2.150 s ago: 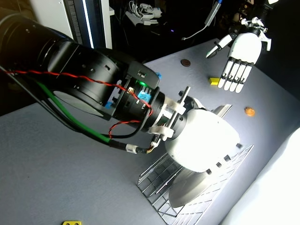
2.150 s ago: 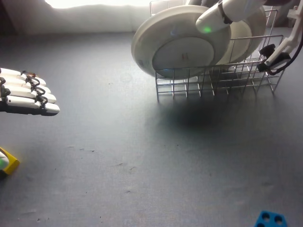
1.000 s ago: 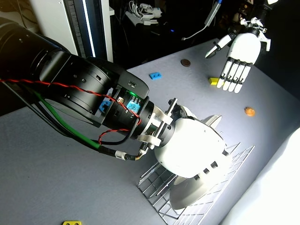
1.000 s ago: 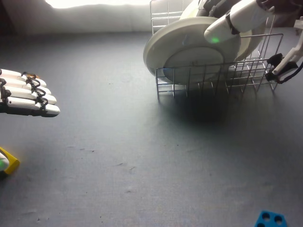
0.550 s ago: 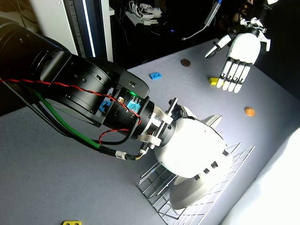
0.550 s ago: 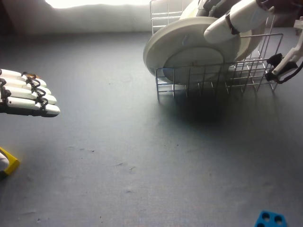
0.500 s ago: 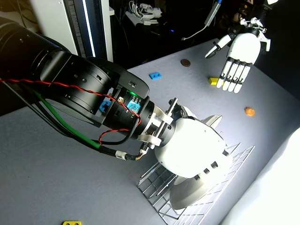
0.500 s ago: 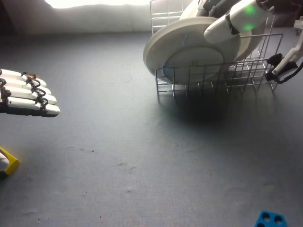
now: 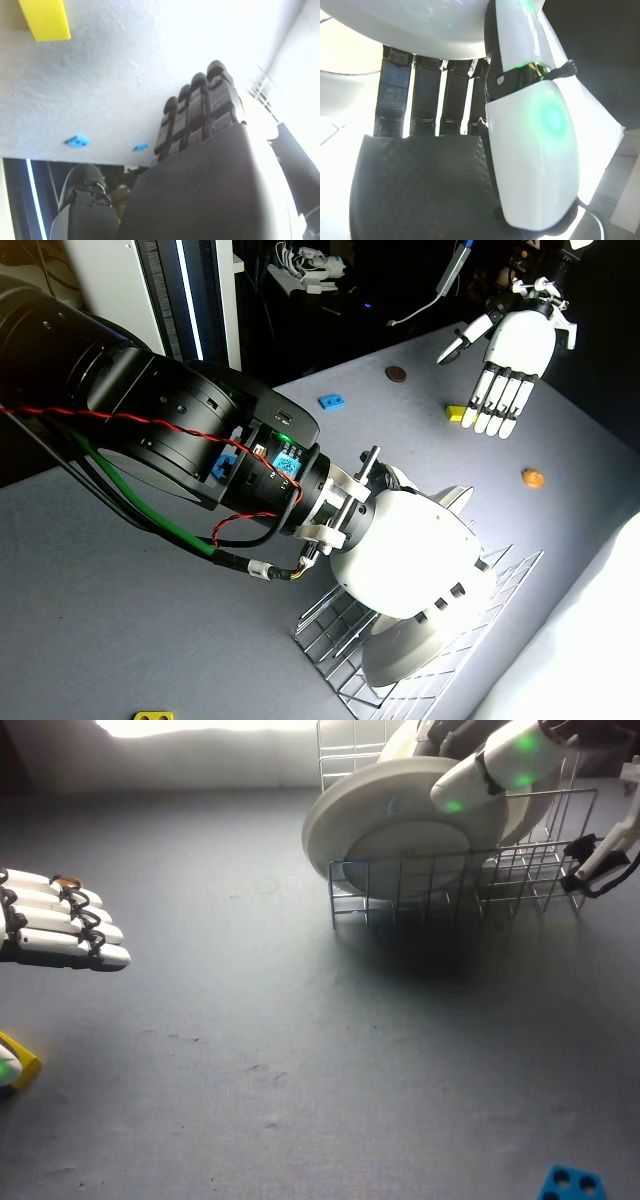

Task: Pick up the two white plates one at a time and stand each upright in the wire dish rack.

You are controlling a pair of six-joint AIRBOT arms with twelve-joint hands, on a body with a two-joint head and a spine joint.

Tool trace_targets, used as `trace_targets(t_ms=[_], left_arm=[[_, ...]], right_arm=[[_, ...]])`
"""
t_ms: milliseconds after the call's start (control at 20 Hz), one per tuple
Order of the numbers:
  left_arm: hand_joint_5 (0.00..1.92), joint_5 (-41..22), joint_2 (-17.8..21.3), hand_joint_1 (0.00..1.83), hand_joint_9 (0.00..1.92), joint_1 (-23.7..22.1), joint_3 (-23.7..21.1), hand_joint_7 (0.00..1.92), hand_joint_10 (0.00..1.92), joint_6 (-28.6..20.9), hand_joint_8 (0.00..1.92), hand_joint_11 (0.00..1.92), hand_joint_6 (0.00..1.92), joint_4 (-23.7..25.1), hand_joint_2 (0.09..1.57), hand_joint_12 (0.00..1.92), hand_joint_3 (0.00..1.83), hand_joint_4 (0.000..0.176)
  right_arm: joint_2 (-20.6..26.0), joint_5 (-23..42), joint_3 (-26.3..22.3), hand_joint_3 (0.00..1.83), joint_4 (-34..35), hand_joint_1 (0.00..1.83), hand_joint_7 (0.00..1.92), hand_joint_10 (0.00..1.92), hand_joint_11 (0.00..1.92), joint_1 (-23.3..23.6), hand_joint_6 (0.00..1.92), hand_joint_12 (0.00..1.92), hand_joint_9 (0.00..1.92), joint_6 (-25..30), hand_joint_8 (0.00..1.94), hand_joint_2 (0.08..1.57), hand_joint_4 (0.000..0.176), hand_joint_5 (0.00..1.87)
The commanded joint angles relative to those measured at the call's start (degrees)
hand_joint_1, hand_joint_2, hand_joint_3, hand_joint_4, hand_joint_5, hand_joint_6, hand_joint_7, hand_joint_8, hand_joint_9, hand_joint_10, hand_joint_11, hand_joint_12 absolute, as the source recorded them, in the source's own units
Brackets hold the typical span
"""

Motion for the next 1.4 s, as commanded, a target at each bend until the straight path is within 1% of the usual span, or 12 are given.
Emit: trace_targets(t_ms=[0, 50, 150, 350, 400, 450, 500, 550, 600, 650, 850, 1350], left_arm=[[0.0, -0.86, 0.58, 0.0, 0.0, -0.58, 0.09, 0.0, 0.0, -0.17, 0.0, 0.0, 0.0, -3.31, 1.1, 0.0, 0.0, 0.0], [0.0, -0.86, 0.58, 0.0, 0.0, -0.58, 0.09, 0.0, 0.0, -0.17, 0.0, 0.0, 0.0, -3.31, 1.1, 0.0, 0.0, 0.0], [0.0, -0.86, 0.58, 0.0, 0.0, -0.58, 0.09, 0.0, 0.0, -0.17, 0.0, 0.0, 0.0, -3.31, 1.1, 0.0, 0.0, 0.0], [0.0, -0.86, 0.57, 0.0, 0.0, -0.58, 0.07, 0.0, 0.0, -0.17, 0.0, 0.0, 0.0, -3.3, 1.1, 0.0, 0.0, 0.0], [0.0, -0.86, 0.57, 0.0, 0.0, -0.58, 0.07, 0.0, 0.0, -0.17, 0.0, 0.0, 0.0, -3.3, 1.1, 0.0, 0.0, 0.0], [0.0, -0.86, 0.57, 0.0, 0.0, -0.58, 0.06, 0.0, 0.0, -0.17, 0.0, 0.0, 0.0, -3.3, 1.1, 0.0, 0.0, 0.0], [0.0, -0.86, 0.57, 0.0, 0.0, -0.58, 0.05, 0.0, 0.0, -0.17, 0.0, 0.0, 0.0, -3.29, 1.1, 0.0, 0.0, 0.0], [0.0, -0.86, 0.6, 0.0, 0.0, -0.58, 0.02, 0.0, 0.0, -0.17, 0.0, 0.0, 0.0, -3.29, 1.1, 0.0, 0.0, 0.0], [0.0, -0.86, 0.6, 0.0, 0.0, -0.58, -0.01, 0.0, 0.0, -0.17, 0.0, 0.0, 0.0, -3.29, 1.11, 0.0, 0.0, 0.0], [0.0, -0.86, 0.62, 0.0, 0.0, -0.58, -0.05, 0.0, 0.0, -0.17, 0.0, 0.0, 0.0, -3.29, 1.1, 0.0, 0.0, 0.0], [0.0, -0.86, 0.69, 0.0, 0.0, -0.6, -0.23, 0.0, 0.0, -0.17, 0.0, 0.0, 0.0, -3.04, 1.1, 0.0, 0.0, 0.0], [0.0, -0.86, 0.72, 0.0, 0.0, -0.74, -0.41, 0.0, 0.0, -0.17, 0.0, 0.0, 0.0, -2.94, 1.11, 0.0, 0.0, 0.0]], right_arm=[[0.39, 6.99, 0.09, 0.0, 0.13, 1.19, 0.91, 0.54, 0.59, 0.92, 1.27, 1.18, 0.84, 0.78, 1.1, 1.18, 0.004, 0.8], [0.4, 7.11, 0.03, 0.0, -0.32, 1.18, 0.91, 0.4, 0.58, 0.86, 1.32, 1.16, 0.88, 0.78, 1.1, 1.19, 0.003, 0.77], [0.4, 7.22, -0.06, 0.0, -0.6, 1.18, 0.9, 0.23, 0.57, 0.66, 1.36, 1.12, 0.93, 0.78, 1.11, 1.2, 0.0, 0.74], [0.4, 7.28, -0.23, 0.0, -0.67, 1.17, 0.89, 0.16, 0.53, 0.68, 1.41, 1.12, 0.94, 0.78, 1.14, 1.21, 0.0, 0.7], [0.41, 7.28, -0.31, 0.0, -0.78, 1.12, 0.82, 0.14, 0.51, 0.68, 1.33, 1.11, 0.93, 0.78, 0.59, 1.23, 0.0, 0.74], [0.42, 7.28, -0.46, 0.0, -0.88, 1.1, 0.87, 0.11, 0.51, 0.68, 1.32, 1.1, 0.93, 0.78, 0.29, 1.23, 0.0, 0.74], [0.44, 7.28, -0.64, 0.0, -0.98, 1.16, 0.9, 0.08, 0.49, 0.68, 0.69, 1.08, 0.92, 0.77, 0.17, 1.16, 0.0, 0.67], [0.49, 7.27, -0.94, 0.0, -1.32, 1.17, 0.91, 0.06, 0.48, 0.69, 0.35, 1.07, 0.92, 0.75, 0.09, 1.13, 0.0, 0.73], [0.58, 7.29, -1.37, 0.0, -2.09, 1.18, 0.92, 0.04, 0.47, 0.7, 0.18, 1.06, 0.92, 0.75, 0.04, 1.12, 0.0, 0.79], [0.66, 7.31, -1.88, 0.0, -2.75, 1.19, 0.94, 0.03, 0.48, 0.7, 0.09, 1.07, 0.93, 0.75, 0.02, 1.11, 0.0, 0.83], [1.04, 8.14, -3.54, 0.0, -4.39, 1.21, 0.93, 0.02, 0.48, 0.59, 0.05, 1.07, 0.93, 0.76, 0.01, 1.11, 0.0, 0.83], [1.05, 11.87, -3.66, 0.0, -7.12, 1.23, 0.95, 0.02, 0.52, 0.9, 0.03, 1.04, 0.95, 0.77, 0.01, 1.08, 0.0, 0.86]])
